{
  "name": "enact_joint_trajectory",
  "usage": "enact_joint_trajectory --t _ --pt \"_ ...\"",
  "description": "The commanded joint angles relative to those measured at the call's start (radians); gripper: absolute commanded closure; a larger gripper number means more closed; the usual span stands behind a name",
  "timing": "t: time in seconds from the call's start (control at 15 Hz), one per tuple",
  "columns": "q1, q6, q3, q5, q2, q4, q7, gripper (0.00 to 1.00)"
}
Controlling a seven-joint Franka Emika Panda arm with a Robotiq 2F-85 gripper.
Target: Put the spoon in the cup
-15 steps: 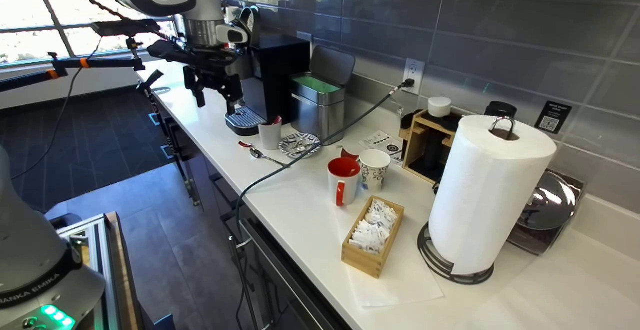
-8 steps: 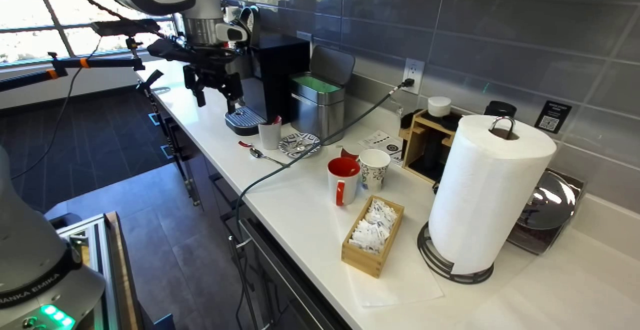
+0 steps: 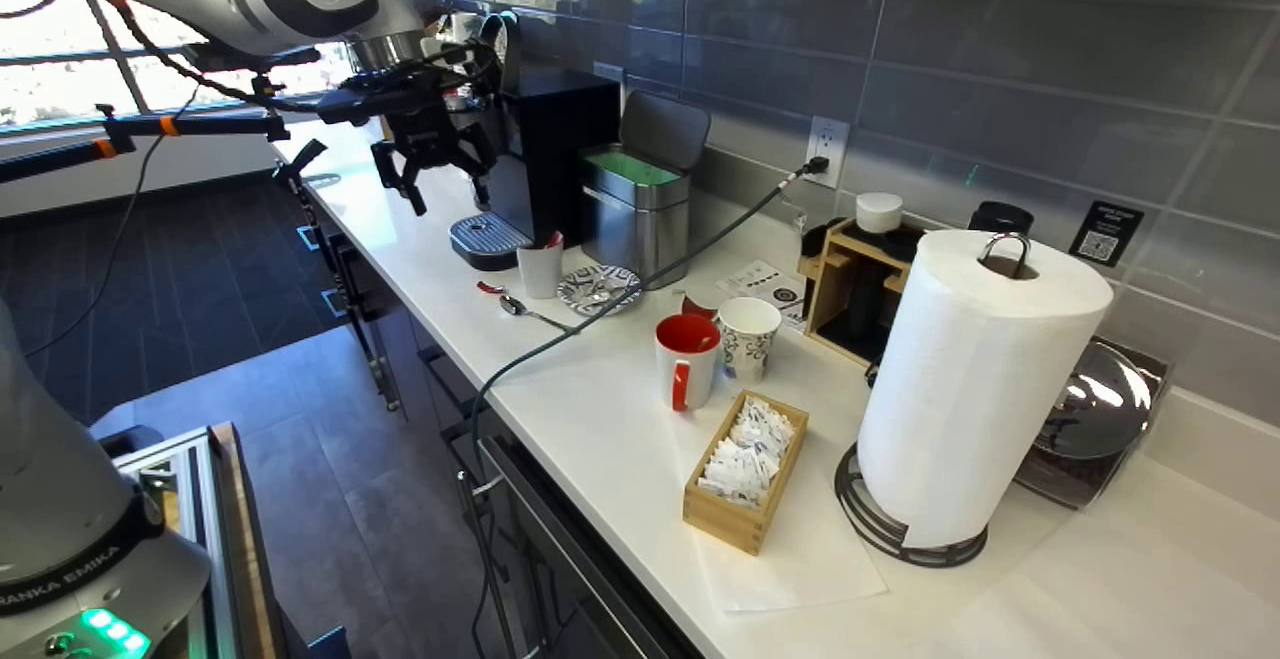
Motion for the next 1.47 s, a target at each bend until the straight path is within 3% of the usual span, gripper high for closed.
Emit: enact_joint_trajectory --t 0.0,0.4,0.8,0.87,1.4 --pt "0.01 0.12 -0.01 -0.091 0.147 0.056 -0.123 0.0" --pt "-0.015 0.261 -0.021 -0.084 0.377 0.156 -0.447 0.0" --pt "-0.054 0.221 0.001 -0.088 0.474 0.158 -0.756 0.0" --pt "-0.051 0.248 -0.004 -0.09 0.455 0.148 -0.671 0.0" --pt "-0.064 0.252 -0.002 -0.066 0.491 0.133 -0.721 0.0"
